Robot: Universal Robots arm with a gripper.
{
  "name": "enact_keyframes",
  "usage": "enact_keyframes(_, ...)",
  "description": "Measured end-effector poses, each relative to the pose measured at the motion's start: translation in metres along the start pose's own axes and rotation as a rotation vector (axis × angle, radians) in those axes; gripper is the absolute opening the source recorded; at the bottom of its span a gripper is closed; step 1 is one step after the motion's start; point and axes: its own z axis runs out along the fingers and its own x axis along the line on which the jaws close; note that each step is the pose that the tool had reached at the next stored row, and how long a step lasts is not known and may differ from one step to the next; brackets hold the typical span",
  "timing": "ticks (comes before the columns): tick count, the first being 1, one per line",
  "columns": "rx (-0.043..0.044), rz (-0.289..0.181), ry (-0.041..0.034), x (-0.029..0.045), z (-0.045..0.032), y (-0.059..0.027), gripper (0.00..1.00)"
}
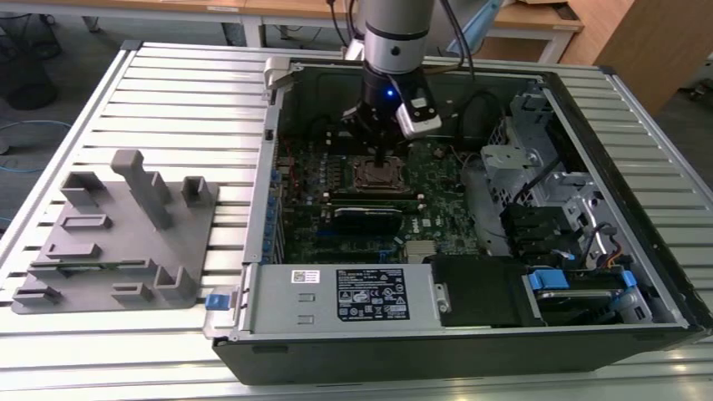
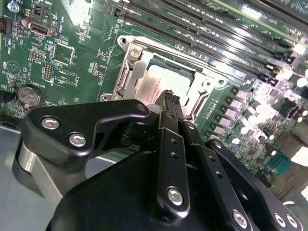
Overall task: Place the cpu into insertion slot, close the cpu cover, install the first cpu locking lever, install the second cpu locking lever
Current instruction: 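Install the first cpu locking lever, then install the second cpu locking lever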
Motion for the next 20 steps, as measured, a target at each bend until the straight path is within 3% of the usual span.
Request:
enact_keyframes(4, -0.0021, -0.036, -0.0064, 0.0, 0.0018, -0.0011, 0.11)
enact_keyframes(20, -0.0025, -0.042, -0.0068, -0.0002, -0.0004, -0.0012, 0.11)
